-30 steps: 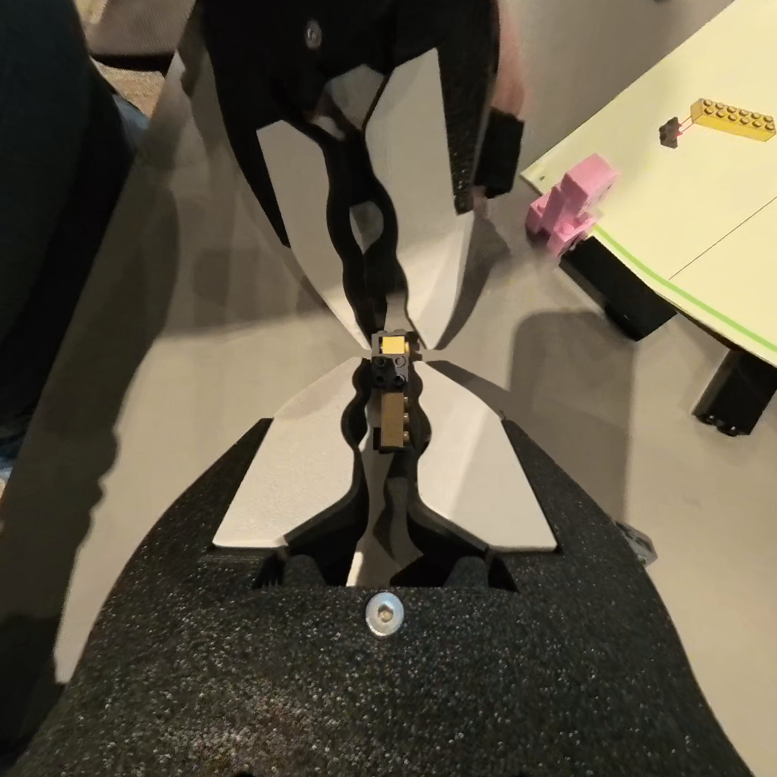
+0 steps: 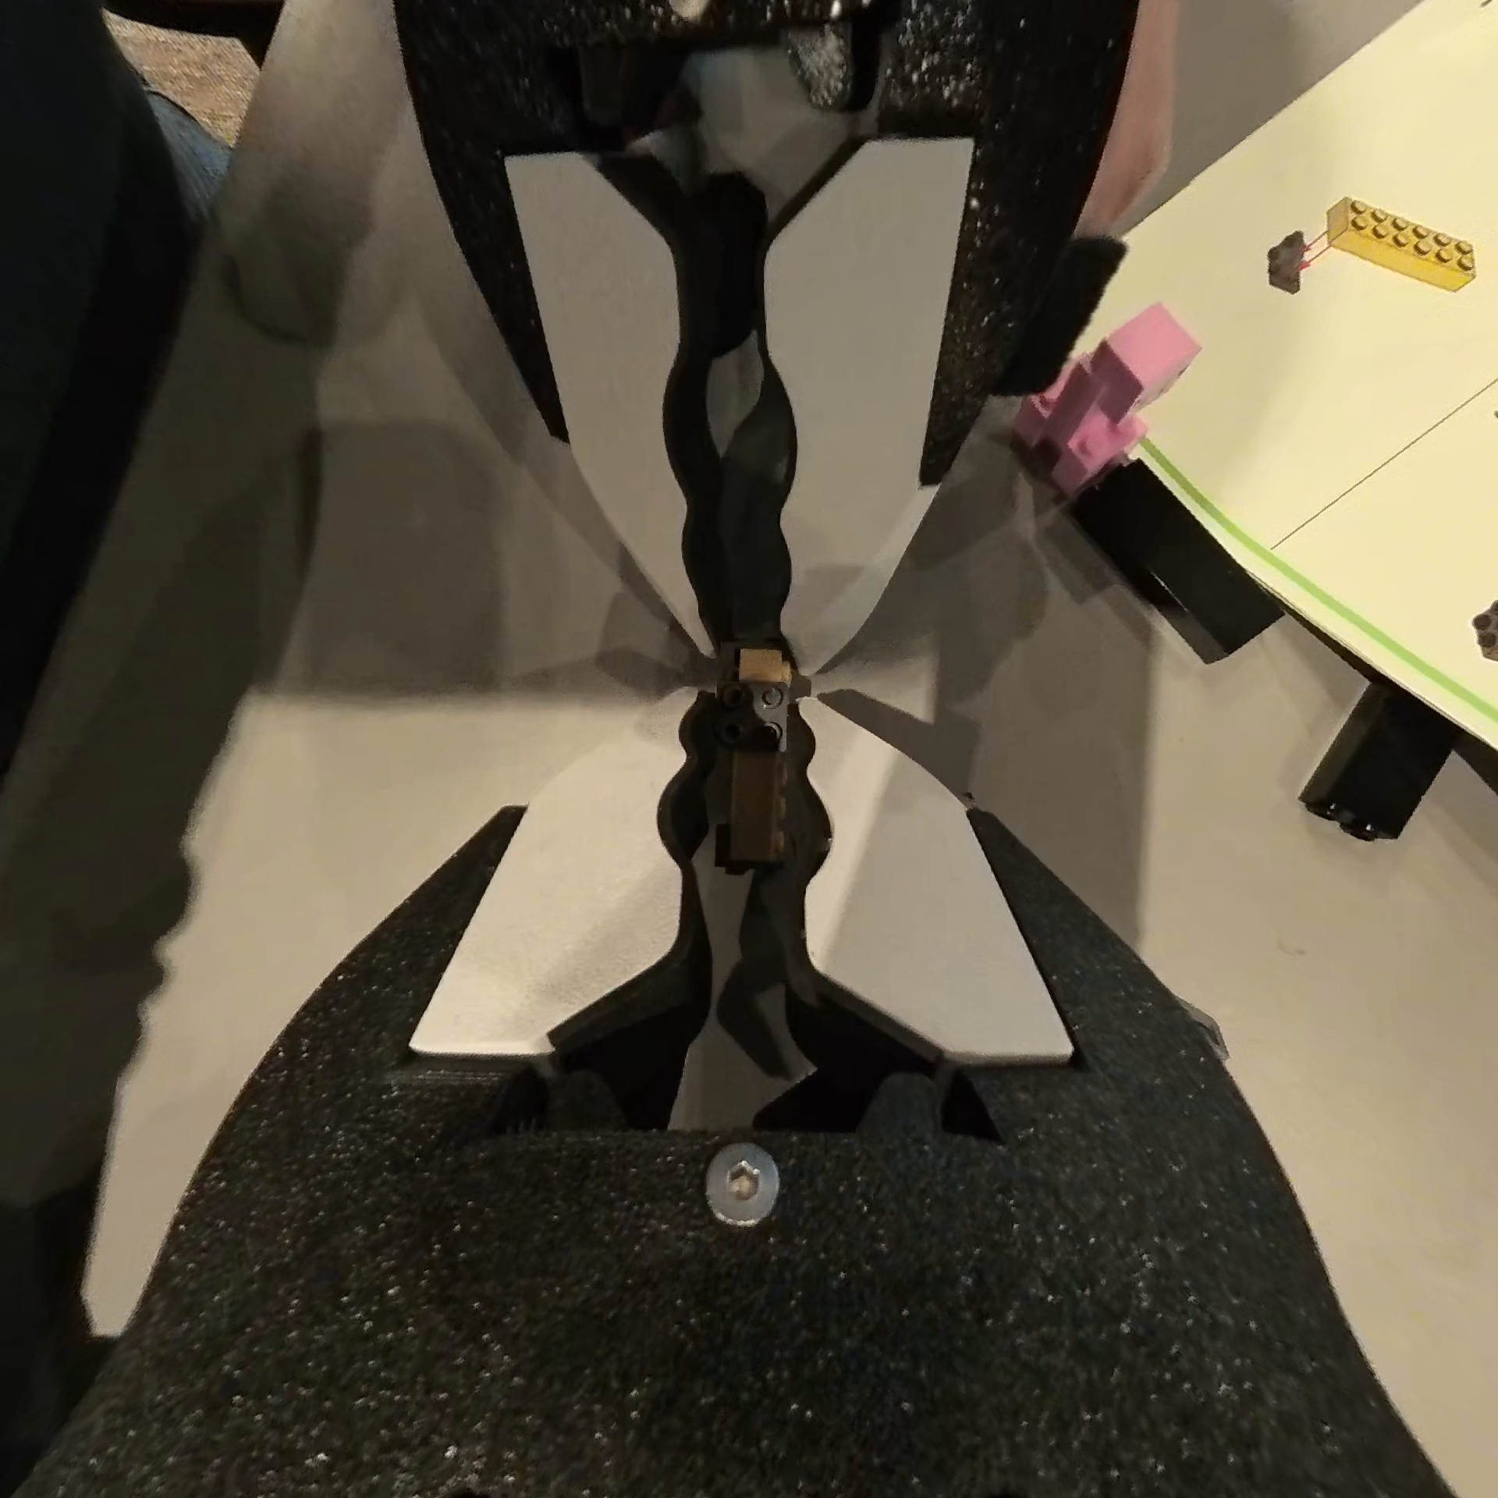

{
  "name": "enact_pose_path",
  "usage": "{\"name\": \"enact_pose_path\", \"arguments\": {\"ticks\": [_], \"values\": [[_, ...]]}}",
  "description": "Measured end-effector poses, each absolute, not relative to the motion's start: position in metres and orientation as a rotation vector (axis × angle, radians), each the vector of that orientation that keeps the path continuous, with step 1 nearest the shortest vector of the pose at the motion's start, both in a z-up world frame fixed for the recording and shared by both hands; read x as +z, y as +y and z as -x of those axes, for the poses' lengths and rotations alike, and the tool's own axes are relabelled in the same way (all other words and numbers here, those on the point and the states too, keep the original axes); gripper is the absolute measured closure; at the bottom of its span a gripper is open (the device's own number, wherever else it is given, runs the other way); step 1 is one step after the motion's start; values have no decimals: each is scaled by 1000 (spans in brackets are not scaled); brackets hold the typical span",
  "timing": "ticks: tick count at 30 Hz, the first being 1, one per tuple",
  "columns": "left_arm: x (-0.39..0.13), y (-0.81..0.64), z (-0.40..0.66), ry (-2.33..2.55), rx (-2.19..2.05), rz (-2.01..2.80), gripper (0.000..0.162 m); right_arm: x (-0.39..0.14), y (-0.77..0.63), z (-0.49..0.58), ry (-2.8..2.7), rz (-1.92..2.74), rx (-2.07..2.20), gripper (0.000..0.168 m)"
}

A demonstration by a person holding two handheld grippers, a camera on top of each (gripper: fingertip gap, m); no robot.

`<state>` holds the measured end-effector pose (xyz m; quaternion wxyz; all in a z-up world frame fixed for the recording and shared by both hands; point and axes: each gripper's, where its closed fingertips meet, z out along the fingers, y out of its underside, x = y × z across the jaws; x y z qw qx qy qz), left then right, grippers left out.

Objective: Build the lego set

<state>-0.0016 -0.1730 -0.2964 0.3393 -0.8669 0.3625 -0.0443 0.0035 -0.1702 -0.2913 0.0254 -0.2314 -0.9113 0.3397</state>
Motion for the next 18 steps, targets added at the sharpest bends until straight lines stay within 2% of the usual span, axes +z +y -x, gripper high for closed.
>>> {"name": "enact_pose_path", "arguments": {"ticks": [1, 3, 6, 9, 18], "values": [[-297, -172, 1, 948, -119, 2254, 146, -291, -170, -4, -2818, 717, 1052, 152], [-297, -171, 1, 943, -132, 2248, 145, -291, -169, -4, -2817, 715, 1056, 152], [-297, -167, 4, 919, -124, 2248, 134, -291, -169, -4, -2817, 717, 1073, 152], [-298, -168, 0, 926, -173, 2252, 145, -291, -168, -4, -2815, 724, 1076, 152], [-298, -168, 0, 896, -125, 2227, 146, -291, -167, -4, -2808, 736, 1072, 152]]}}
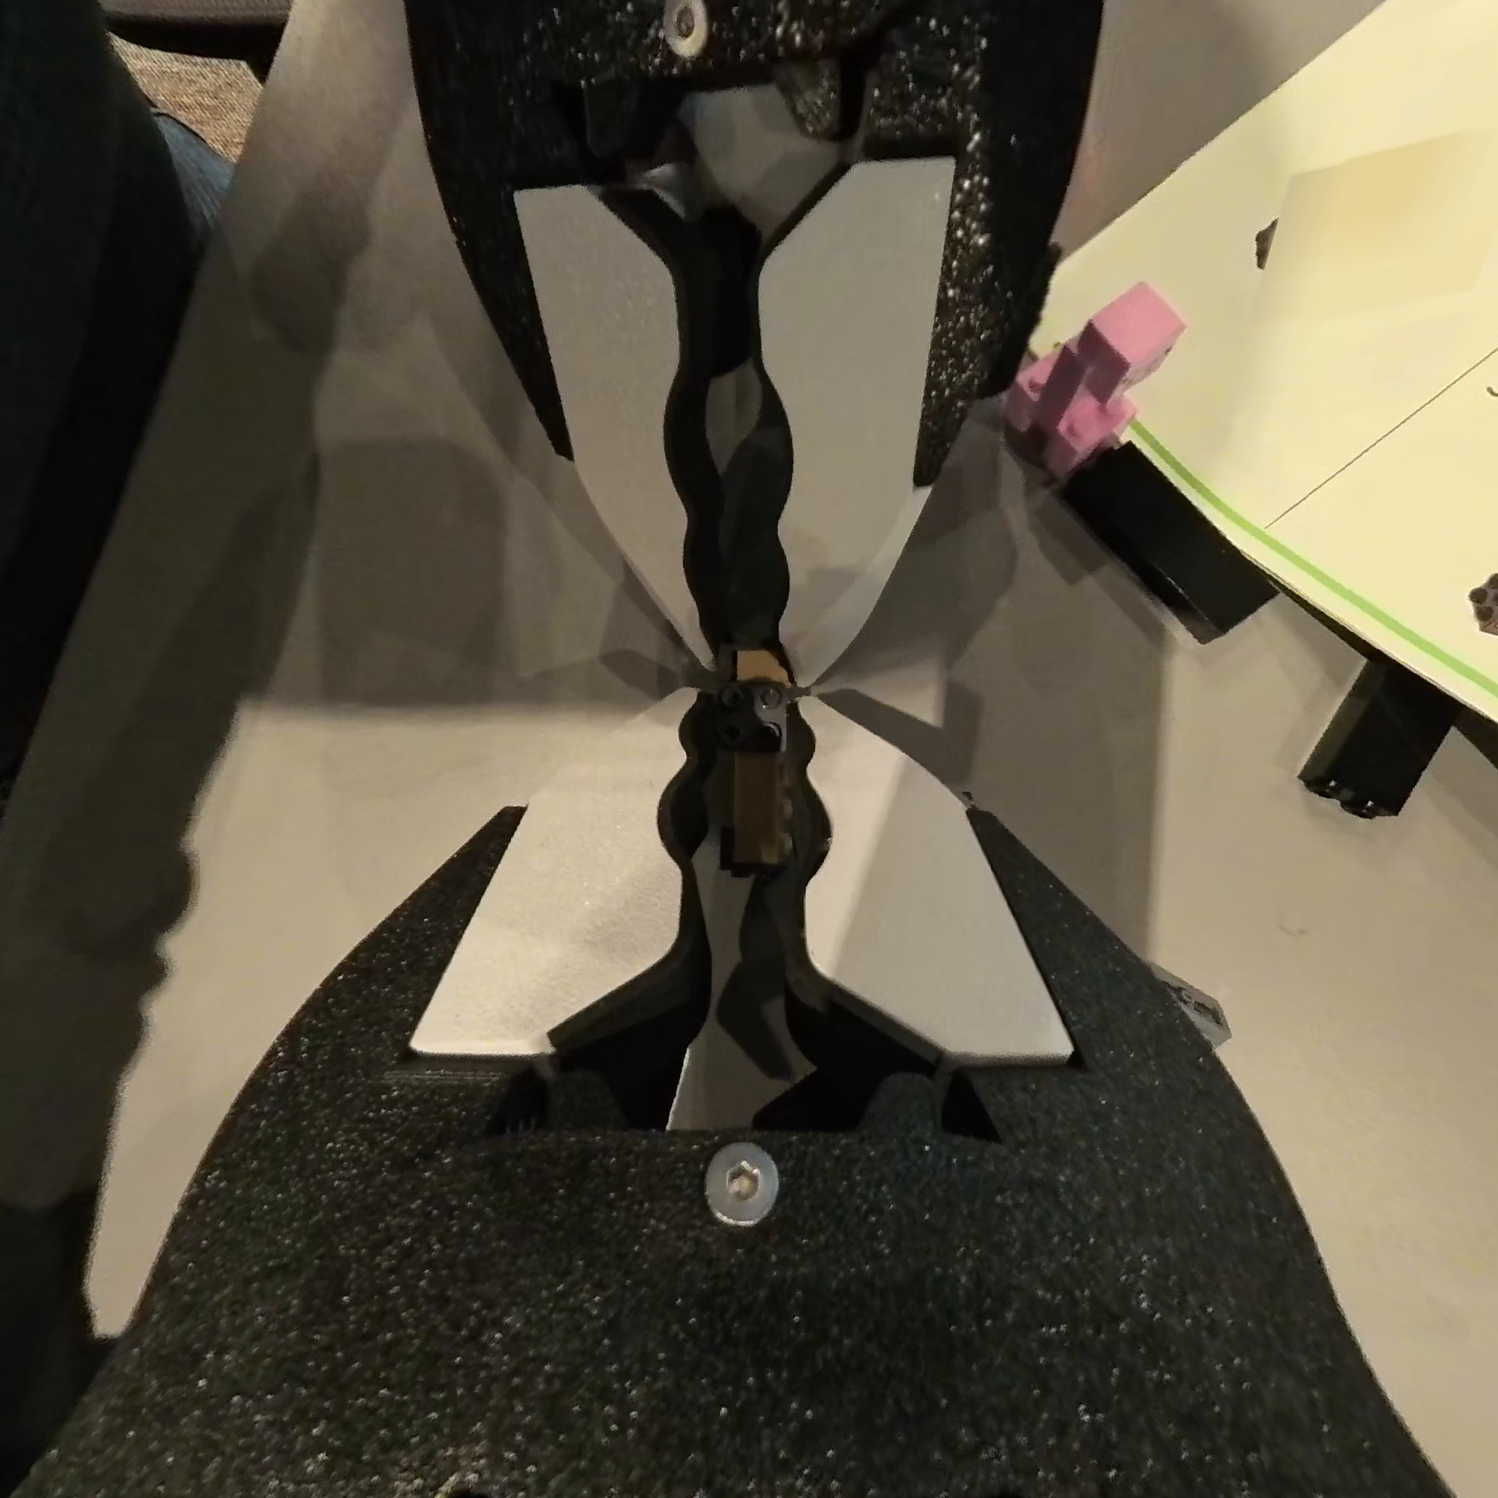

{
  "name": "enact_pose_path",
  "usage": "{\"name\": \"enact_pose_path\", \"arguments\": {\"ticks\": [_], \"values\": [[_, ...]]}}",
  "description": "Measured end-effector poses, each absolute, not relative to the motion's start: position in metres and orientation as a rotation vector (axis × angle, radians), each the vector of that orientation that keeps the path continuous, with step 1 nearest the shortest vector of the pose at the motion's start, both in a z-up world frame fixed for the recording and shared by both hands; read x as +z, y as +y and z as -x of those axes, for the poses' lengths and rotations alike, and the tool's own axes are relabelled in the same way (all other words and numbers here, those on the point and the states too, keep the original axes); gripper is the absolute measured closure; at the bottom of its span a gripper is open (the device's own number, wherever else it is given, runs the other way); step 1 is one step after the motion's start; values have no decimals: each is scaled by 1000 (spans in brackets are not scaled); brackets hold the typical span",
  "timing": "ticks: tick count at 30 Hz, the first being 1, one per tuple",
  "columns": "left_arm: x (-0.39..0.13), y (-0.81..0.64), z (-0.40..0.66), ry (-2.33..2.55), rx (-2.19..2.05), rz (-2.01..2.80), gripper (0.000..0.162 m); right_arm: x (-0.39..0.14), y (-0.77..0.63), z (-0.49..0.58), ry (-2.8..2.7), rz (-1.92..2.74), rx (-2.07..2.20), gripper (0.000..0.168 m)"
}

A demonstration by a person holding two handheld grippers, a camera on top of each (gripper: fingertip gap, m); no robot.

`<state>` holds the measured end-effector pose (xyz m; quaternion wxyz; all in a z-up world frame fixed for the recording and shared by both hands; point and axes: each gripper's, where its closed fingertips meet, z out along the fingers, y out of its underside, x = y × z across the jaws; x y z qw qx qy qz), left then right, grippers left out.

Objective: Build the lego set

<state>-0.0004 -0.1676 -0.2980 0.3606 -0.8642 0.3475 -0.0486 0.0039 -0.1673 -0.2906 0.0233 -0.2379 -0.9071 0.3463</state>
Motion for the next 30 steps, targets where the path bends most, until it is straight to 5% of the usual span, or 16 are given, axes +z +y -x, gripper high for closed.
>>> {"name": "enact_pose_path", "arguments": {"ticks": [10, 13, 16, 30], "values": [[-298, -167, 0, 864, -145, 2195, 146, -291, -167, -4, -2810, 757, 1068, 152], [-297, -162, 4, 842, -61, 2166, 132, -291, -168, -3, -2809, 764, 1081, 152], [-299, -162, 0, 867, -89, 2171, 144, -291, -168, -3, -2810, 762, 1073, 152], [-300, -160, -2, 815, -149, 2206, 146, -291, -165, -5, -2814, 828, 1073, 152]]}}
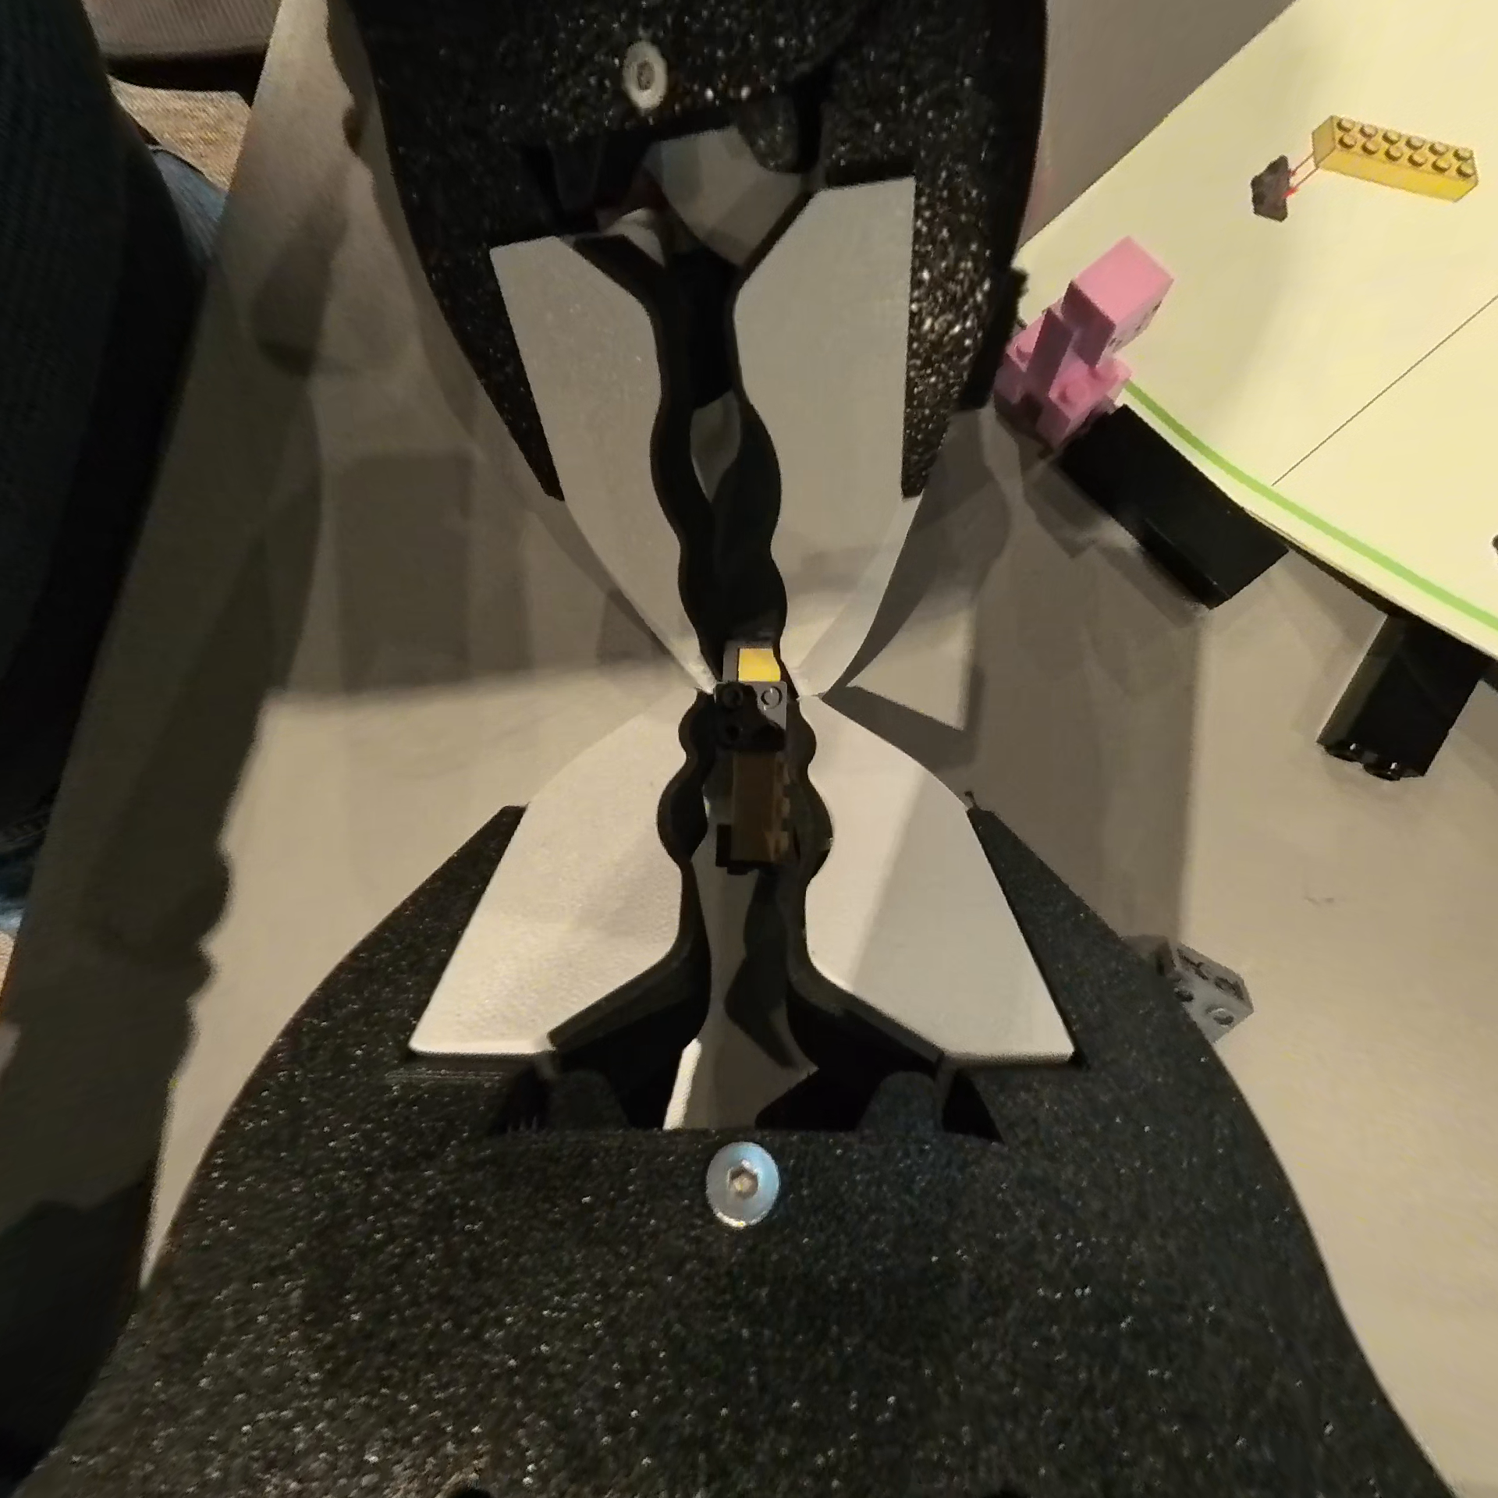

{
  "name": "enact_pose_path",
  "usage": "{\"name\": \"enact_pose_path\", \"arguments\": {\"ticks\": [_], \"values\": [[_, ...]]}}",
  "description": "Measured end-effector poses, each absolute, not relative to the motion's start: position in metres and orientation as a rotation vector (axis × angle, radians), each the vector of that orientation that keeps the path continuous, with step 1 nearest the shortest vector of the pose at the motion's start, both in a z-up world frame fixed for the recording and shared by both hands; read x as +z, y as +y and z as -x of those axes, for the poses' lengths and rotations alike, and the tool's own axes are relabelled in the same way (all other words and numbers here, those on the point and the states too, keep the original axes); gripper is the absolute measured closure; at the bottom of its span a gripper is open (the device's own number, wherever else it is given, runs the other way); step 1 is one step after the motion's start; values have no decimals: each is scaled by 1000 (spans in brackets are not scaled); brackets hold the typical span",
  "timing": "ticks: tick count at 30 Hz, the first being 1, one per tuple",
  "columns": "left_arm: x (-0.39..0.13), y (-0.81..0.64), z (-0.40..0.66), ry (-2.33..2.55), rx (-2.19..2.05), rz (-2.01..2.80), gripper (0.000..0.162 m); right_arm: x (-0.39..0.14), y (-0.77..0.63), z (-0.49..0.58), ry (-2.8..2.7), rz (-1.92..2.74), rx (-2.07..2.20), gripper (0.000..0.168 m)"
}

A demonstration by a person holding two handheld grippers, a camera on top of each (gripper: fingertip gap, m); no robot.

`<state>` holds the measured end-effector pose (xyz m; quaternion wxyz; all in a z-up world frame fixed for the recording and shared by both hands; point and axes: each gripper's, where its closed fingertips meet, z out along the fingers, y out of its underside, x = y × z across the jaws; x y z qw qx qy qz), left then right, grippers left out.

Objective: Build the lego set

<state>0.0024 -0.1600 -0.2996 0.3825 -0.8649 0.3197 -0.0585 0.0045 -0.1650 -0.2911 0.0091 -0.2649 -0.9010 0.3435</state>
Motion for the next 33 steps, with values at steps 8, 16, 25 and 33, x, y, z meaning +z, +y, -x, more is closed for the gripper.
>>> {"name": "enact_pose_path", "arguments": {"ticks": [8, 16, 25, 33], "values": [[-300, -158, -1, 811, -119, 2196, 144, -297, -161, -6, -2816, 837, 1008, 148], [-299, -157, 0, 826, -98, 2189, 145, -294, -161, -6, -2819, 905, 1050, 150], [-300, -157, 1, 782, -122, 2214, 146, -292, -156, -8, -2798, 917, 1025, 148], [-299, -156, 4, 764, -111, 2210, 146, -279, -154, -7, -2596, 790, 932, 141]]}}
